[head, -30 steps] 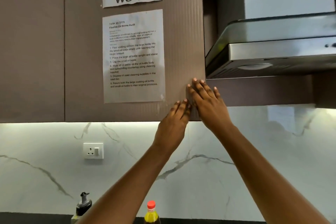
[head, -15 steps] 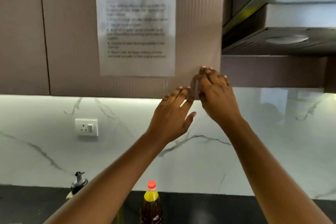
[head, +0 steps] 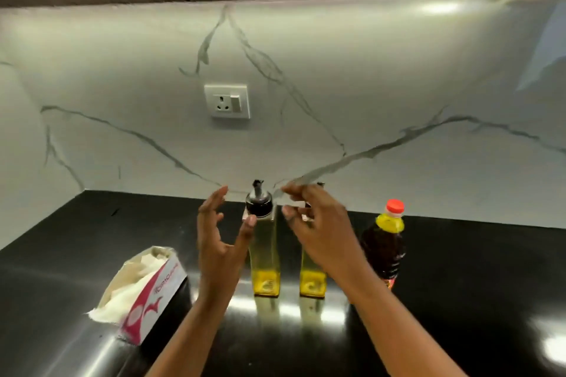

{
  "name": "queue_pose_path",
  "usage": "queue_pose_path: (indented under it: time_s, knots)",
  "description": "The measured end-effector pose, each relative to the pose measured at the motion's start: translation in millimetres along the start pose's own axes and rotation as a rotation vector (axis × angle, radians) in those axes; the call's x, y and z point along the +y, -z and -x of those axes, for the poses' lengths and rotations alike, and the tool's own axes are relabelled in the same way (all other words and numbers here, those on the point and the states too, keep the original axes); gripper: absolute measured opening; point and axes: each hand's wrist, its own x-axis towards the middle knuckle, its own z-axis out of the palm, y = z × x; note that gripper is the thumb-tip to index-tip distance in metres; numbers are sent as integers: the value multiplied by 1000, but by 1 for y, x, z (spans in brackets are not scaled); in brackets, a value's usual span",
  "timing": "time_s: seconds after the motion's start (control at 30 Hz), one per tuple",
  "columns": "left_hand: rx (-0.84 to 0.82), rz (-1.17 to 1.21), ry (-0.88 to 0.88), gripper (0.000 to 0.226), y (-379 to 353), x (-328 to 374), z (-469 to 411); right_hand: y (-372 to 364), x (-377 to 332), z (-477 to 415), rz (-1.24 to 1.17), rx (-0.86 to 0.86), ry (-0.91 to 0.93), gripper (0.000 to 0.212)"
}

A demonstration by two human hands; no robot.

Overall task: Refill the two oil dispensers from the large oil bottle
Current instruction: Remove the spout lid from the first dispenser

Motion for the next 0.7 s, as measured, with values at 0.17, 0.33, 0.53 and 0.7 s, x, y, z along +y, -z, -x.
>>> queue_pose_path:
  time_s: [0.17,0.33,0.53,0.7]
  knots:
    - [-385,163,264,99,-13,-76,2,-70,19,-23,-6,-103,-163,70]
    - [-514,197,315,89,-31,-130,10,-104,45,-44,-95,-87,-157,70]
    - [-354,197,115,81,-52,-158,19,-128,72,-49,-65,101,3,42]
    - [-270,244,59,64,-57,-164,24,-135,81,-53,-74,174,127,53]
